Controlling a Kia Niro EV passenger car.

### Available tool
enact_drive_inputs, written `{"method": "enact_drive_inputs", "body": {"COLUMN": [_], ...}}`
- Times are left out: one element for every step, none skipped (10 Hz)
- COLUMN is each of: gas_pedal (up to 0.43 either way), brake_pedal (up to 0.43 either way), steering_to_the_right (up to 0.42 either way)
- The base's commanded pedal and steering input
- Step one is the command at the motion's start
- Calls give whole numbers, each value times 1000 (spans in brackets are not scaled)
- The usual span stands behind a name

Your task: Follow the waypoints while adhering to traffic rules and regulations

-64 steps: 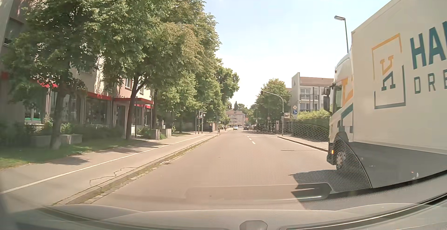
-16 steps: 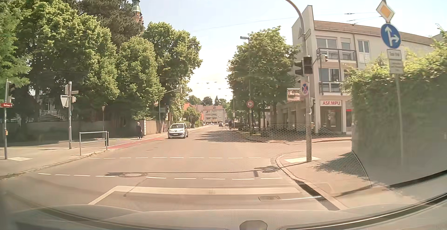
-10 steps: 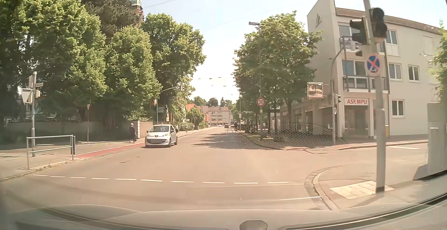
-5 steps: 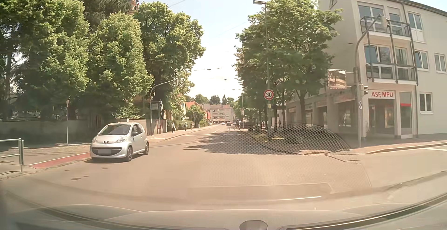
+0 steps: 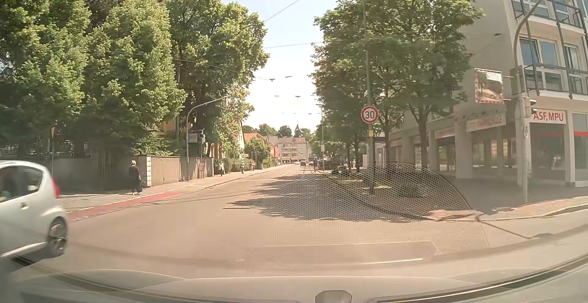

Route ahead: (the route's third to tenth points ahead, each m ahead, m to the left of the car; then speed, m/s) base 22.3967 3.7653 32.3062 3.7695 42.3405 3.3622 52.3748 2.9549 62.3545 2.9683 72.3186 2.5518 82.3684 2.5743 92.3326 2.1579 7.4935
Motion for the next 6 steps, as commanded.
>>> {"method": "enact_drive_inputs", "body": {"gas_pedal": [138, 130, 130, 130, 118, 118], "brake_pedal": [0, 0, 0, 0, 0, 0], "steering_to_the_right": [-8, -9, -9, -11, -11, -12]}}
